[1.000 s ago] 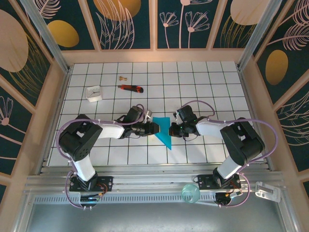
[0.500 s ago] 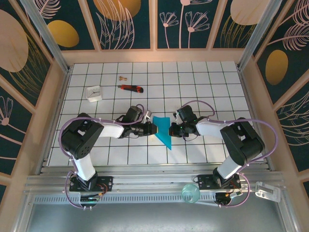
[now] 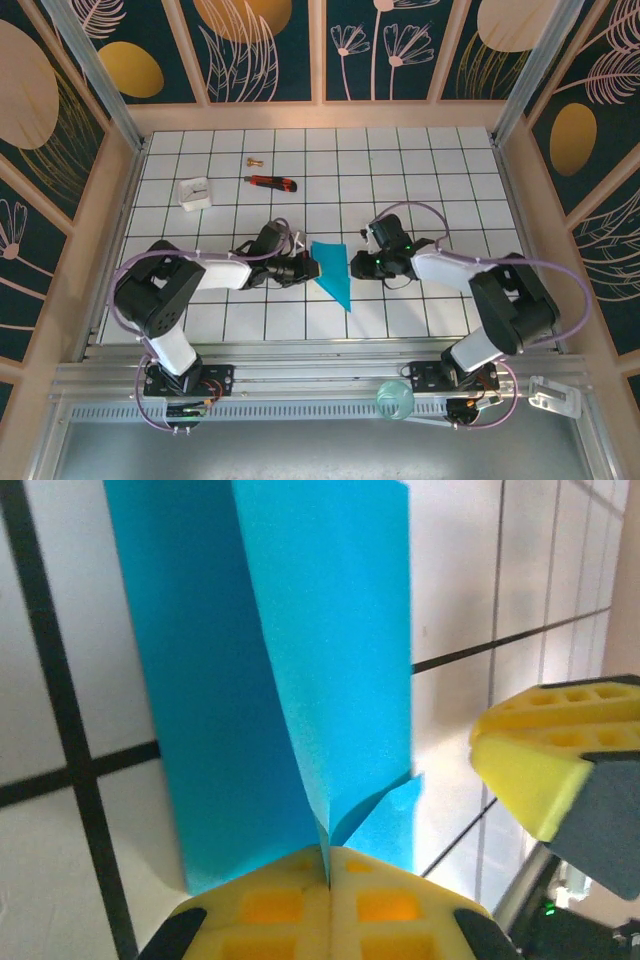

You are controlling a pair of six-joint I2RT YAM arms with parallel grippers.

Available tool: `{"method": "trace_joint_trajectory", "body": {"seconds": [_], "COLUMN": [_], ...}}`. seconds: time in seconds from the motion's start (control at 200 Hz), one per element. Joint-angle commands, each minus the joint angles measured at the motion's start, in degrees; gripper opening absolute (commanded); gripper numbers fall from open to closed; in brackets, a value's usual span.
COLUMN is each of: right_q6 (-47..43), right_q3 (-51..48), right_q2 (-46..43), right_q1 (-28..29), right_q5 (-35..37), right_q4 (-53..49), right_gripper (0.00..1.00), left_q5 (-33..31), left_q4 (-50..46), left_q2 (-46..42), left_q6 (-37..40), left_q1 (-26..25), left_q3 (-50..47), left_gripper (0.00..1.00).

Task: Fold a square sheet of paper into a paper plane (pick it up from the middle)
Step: Fourth fold the wing at the center of the table.

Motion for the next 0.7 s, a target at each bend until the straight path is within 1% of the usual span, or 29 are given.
{"method": "trace_joint_trajectory", "body": {"seconds": [0.0,0.11,0.235,0.435,0.535,0.696], "right_q6": [-2.4,-2.1,-0.4,1.9,2.7,3.1], "right_q3": [1.7,0.9,-0.6,-2.7,-3.3,-2.4], "right_q2": [-6.8,-10.3,-11.6,-9.8,-8.4,-4.1], "right_q1": [2.8,7.8,14.2,23.3,27.0,30.7], "right_q5": [7.0,12.6,17.8,27.4,31.7,37.1], "right_q4": [-2.2,-0.8,2.1,5.2,6.2,6.1], "right_gripper": [0.25,0.37,0.43,0.43,0.43,0.43], "left_q5": [-1.1,-2.2,-3.5,-2.8,-1.9,0.5], "left_q4": [-2.3,-1.6,-0.4,1.1,0.2,0.1], "left_q2": [-3.6,-5.3,-7.1,-7.9,-7.5,-6.1], "left_q6": [-7.7,-12.9,-18.5,-25.4,-26.1,-27.5], "left_q1": [-0.5,-1.2,-1.3,-1.4,-1.3,-1.3], "left_q3": [-1.0,-2.2,-3.6,-5.0,-4.8,-4.4], "left_gripper": [0.00,0.00,0.00,0.00,0.00,0.00]}}
